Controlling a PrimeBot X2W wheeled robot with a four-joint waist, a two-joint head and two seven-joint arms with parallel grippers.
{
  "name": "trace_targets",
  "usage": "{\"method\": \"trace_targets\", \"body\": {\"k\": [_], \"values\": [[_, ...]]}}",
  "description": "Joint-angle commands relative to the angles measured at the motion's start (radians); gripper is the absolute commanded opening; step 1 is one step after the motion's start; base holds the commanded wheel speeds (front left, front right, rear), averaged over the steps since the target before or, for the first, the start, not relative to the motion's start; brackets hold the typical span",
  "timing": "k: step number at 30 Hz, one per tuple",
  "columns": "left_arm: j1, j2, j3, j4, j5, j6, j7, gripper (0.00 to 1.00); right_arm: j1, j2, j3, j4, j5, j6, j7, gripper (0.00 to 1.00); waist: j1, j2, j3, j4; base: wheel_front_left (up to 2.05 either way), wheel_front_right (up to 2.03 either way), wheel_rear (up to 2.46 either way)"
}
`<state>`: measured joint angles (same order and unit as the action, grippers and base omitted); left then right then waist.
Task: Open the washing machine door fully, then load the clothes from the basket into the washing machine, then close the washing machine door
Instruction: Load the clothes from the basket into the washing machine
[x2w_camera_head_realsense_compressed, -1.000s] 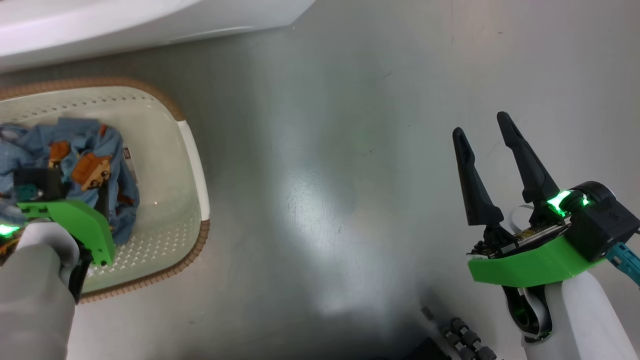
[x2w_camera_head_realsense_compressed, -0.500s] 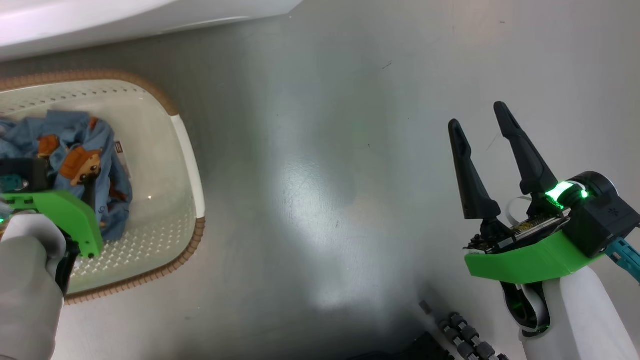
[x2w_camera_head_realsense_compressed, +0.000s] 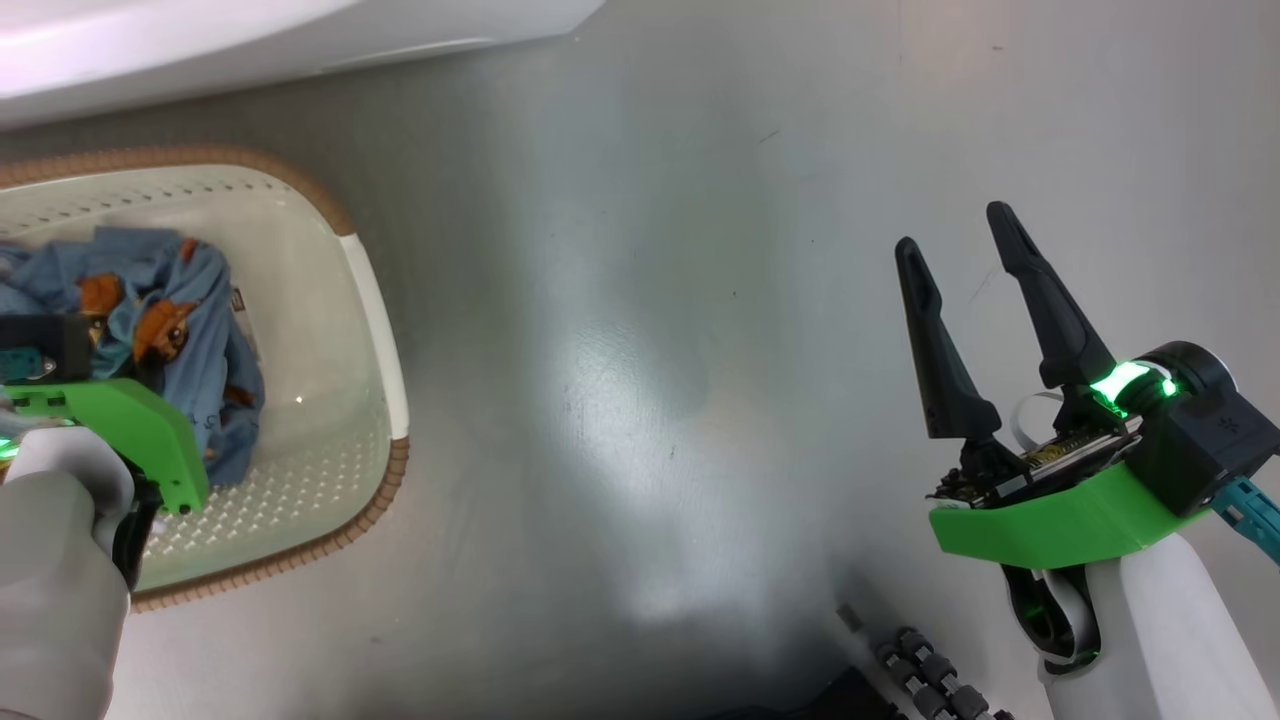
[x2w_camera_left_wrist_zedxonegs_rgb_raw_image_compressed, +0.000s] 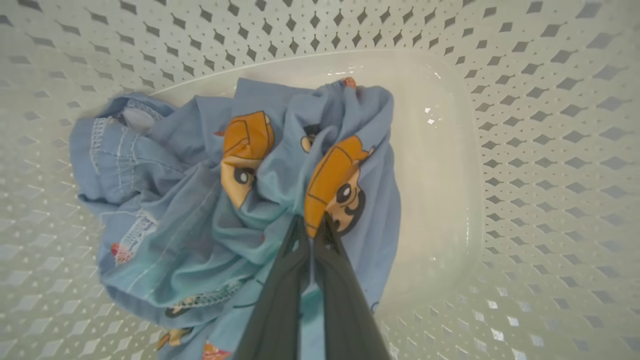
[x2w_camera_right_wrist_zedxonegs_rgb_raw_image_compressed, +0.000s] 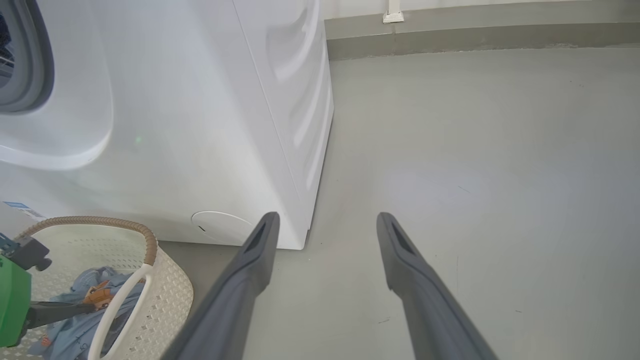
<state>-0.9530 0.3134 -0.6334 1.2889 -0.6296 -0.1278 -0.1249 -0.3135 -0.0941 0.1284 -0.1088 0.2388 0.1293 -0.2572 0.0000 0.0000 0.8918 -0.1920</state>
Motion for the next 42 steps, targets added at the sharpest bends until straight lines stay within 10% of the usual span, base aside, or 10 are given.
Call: {"method": "trace_targets", "body": {"k": [1, 20, 42], "values": [[0.016, 0.038, 0.017, 0.001, -0.025, -0.003, -0.015, 0.0, 0.018, 0.003, 0.019, -0.021, -0.01, 0.001, -0.005, 1.0, 0.0, 0.0, -0.013, 0.009, 0.0, 0.0, 0.0], [0.149, -0.003, 0.066, -0.113, -0.177, -0.003, -0.136, 0.0, 0.071, -0.036, -0.029, 0.028, 0.005, 0.001, -0.005, 1.0, 0.0, 0.0, -0.246, 0.103, 0.0, 0.0, 0.0], [0.487, -0.028, 0.428, -0.538, 0.101, -0.003, -0.137, 0.0, 0.248, -0.077, -0.092, 0.081, 0.046, 0.001, -0.005, 1.0, 0.0, 0.0, -0.571, 0.138, 0.0, 0.0, 0.0]]}}
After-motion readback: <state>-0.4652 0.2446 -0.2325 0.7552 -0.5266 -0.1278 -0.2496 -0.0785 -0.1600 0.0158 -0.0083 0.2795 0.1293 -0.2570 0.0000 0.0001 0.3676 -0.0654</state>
